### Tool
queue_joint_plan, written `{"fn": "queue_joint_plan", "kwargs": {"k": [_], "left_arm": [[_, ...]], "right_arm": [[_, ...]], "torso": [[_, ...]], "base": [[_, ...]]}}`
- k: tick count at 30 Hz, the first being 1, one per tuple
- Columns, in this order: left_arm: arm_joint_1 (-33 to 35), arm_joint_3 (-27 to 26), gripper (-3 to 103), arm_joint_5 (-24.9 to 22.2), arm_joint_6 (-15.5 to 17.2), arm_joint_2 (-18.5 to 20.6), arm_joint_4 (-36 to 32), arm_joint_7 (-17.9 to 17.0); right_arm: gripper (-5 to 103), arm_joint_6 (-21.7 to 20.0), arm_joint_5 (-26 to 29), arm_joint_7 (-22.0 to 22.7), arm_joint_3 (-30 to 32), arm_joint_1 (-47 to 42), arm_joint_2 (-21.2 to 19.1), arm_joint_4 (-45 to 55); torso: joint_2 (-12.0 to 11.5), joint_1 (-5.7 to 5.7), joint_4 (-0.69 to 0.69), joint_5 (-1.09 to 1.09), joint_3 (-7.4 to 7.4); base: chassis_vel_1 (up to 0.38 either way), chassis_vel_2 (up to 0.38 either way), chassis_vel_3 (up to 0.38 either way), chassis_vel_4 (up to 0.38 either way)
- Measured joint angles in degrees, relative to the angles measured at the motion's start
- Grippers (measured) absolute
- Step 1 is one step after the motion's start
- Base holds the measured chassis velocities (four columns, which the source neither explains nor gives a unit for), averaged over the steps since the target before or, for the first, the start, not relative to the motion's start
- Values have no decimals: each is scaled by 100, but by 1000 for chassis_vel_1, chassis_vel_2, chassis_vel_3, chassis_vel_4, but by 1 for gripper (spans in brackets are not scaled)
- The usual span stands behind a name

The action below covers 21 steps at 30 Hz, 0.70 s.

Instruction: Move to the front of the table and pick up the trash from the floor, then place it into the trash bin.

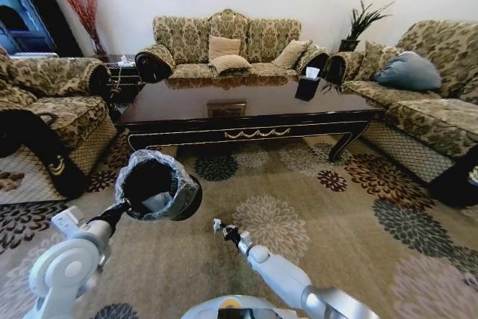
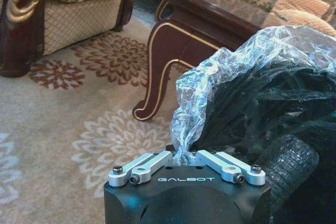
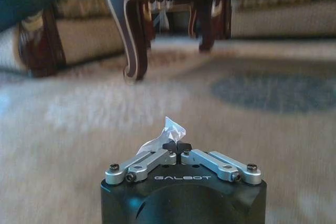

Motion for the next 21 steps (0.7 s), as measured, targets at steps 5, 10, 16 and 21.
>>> {"fn": "queue_joint_plan", "kwargs": {"k": [5,10,16,21], "left_arm": [[-3,113,2,169,-32,-51,294,54],[49,291,2,429,-67,-99,506,164],[119,505,2,514,-61,-131,606,184],[168,667,2,547,-35,-130,603,157]], "right_arm": [[0,-20,237,-46,229,79,-480,910],[0,49,676,-158,498,227,-878,1574],[0,264,1448,-438,763,378,-1377,2491],[0,605,2029,-1289,736,425,-1618,3061]], "torso": [[0,0,0,-1,0],[0,0,0,-1,0],[0,0,-1,0,0],[0,0,0,0,0]], "base": [[0,0,0,0],[0,0,0,0],[0,0,0,0],[0,0,0,0]]}}
